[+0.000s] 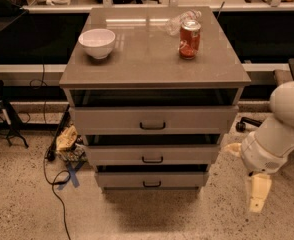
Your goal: Open bottom drawer
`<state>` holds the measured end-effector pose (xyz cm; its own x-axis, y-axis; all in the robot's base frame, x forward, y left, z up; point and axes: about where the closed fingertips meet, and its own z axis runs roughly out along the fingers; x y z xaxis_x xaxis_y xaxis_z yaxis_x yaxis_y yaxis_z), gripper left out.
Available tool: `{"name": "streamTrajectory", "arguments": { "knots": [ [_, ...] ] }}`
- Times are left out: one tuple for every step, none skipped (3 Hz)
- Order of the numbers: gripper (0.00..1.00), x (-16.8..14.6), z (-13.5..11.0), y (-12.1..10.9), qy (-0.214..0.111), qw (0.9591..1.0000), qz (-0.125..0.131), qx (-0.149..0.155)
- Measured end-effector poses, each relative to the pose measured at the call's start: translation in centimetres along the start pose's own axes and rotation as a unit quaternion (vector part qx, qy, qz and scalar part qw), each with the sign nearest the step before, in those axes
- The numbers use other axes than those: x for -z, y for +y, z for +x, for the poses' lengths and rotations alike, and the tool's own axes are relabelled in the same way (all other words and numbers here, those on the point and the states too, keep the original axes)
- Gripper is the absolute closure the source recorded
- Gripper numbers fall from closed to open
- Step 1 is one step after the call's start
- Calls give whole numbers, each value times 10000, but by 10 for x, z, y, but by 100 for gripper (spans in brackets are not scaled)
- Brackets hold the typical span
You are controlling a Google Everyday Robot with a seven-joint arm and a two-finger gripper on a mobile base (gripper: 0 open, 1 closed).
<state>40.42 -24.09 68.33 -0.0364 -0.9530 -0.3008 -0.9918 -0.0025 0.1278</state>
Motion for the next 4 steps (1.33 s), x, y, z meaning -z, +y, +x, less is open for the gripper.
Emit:
{"name": "streamTrajectory", "arguments": {
  "knots": [
    [0, -82, 22, -31, -227, 9992, -221, 250],
    [0, -161, 28, -69, -576, 9967, -327, 463],
    [0, -242, 24, -86, -965, 9923, -658, 419],
    [0, -279, 28, -72, -1100, 9889, -951, 315]
  ]
}}
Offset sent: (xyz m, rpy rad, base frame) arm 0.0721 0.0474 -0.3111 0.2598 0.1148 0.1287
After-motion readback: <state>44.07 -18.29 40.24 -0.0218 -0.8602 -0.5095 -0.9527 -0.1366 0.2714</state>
